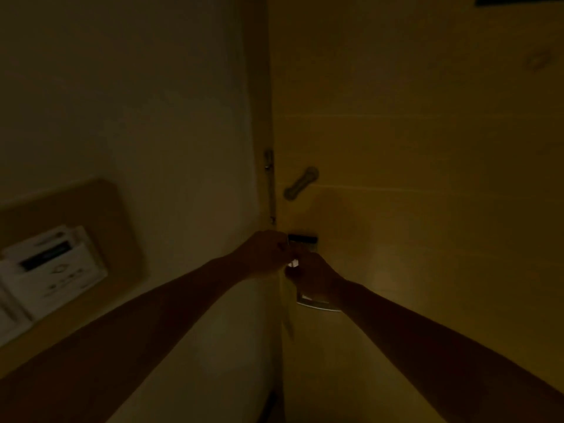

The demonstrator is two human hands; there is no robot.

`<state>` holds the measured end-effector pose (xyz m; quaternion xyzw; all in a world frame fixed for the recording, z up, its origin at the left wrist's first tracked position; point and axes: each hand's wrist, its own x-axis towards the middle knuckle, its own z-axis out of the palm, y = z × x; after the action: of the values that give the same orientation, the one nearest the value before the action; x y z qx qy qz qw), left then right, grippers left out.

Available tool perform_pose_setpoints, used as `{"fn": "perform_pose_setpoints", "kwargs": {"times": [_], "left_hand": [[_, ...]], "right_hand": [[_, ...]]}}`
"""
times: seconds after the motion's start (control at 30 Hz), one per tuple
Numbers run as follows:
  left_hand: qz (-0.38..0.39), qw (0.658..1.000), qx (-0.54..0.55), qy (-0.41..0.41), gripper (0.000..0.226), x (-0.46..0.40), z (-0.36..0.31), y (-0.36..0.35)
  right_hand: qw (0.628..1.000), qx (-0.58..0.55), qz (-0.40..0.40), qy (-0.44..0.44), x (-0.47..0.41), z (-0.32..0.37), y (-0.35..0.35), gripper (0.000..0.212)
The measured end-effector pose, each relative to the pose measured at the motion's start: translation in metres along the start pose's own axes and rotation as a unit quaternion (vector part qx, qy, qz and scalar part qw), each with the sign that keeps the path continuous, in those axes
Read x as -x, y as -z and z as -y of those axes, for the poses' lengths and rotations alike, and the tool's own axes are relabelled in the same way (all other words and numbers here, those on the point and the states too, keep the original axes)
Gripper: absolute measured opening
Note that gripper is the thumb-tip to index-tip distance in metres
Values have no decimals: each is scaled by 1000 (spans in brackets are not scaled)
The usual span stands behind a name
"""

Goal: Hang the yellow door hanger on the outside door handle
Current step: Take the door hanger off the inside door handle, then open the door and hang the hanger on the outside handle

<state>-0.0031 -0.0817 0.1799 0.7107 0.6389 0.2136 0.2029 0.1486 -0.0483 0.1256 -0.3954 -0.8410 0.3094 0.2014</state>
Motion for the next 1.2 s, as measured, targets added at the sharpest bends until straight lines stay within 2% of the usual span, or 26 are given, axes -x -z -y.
{"fn": "perform_pose_setpoints", "kwargs": {"times": [0.07,0.1,0.17,0.23,0.3,0.37,0.4,0.53,0.67,0.8,0.9,1.0,1.07,1.2], "left_hand": [[-5,1000,24,8,28,7,12,12],[-22,999,44,5,28,9,18,17],[-84,995,46,-33,21,14,26,23],[-133,989,-30,-48,21,17,35,29],[-143,983,-100,-50,45,19,42,33],[-145,983,-101,-48,66,19,45,37],[-151,983,-90,-54,67,19,44,39],[-154,981,-85,-83,28,12,36,48],[-146,987,-52,-52,18,10,31,44],[-139,989,-26,-33,16,13,38,38],[-130,991,-27,-14,16,18,52,29],[-110,993,-44,15,17,24,74,12],[-94,994,-59,22,19,28,89,-5],[-47,995,-67,50,20,44,122,-46]], "right_hand": [[999,-26,-1,-37,-12,10,-5,23],[998,-39,-1,-53,-17,15,-6,18],[995,-76,-12,-69,-22,26,-4,21],[990,-130,-15,-57,-25,33,-2,15],[983,-174,-29,-49,-26,37,2,22],[978,-198,-45,-42,-26,37,8,24],[975,-215,-46,-42,-26,36,10,25],[966,-251,-34,-43,-22,36,15,34],[969,-243,-13,-48,-14,38,24,37],[977,-199,7,-75,-15,25,29,44],[981,-176,18,-78,-21,-4,24,30],[987,-38,37,-155,-28,-40,3,23],[978,68,83,-179,-24,-63,-17,31],[959,127,136,-214,-5,-90,-62,65]]}}
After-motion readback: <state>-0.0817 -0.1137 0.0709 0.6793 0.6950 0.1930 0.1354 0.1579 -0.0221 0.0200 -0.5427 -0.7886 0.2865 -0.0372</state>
